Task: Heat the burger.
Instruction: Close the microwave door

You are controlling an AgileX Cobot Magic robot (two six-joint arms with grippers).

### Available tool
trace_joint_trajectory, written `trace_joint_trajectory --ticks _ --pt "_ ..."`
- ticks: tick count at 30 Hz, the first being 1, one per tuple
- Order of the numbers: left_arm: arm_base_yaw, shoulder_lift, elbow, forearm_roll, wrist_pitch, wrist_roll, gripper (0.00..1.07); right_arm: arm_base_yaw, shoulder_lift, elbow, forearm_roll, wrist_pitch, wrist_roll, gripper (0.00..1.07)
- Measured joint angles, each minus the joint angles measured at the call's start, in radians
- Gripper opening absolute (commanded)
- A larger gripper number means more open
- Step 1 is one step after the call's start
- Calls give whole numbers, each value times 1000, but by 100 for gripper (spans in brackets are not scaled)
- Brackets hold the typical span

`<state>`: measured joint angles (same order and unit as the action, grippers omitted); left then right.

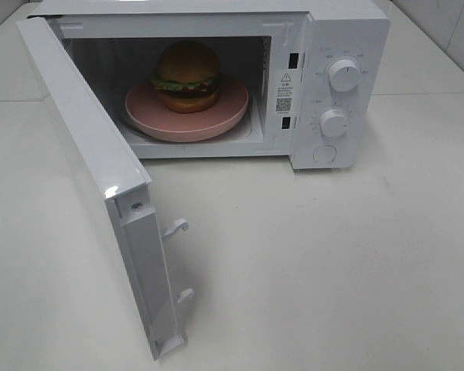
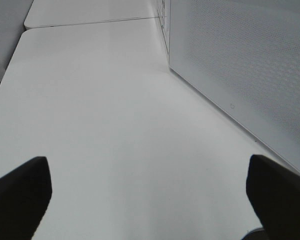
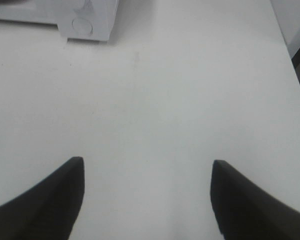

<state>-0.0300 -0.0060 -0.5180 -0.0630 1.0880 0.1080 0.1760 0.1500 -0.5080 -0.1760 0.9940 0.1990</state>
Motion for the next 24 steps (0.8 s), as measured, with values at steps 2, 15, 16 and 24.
trace_joint_trajectory --ticks 2,15,16,24 --pt "0 0 0 0 0 0 98 -20 -48 6 5 -9 7 69" --pt "0 0 0 0 0 0 98 -88 -154 9 25 -19 18 69" --pt "0 0 0 0 0 0 98 -88 -154 9 25 -19 18 69" --pt "0 0 0 0 0 0 98 -88 -154 9 25 -19 18 76"
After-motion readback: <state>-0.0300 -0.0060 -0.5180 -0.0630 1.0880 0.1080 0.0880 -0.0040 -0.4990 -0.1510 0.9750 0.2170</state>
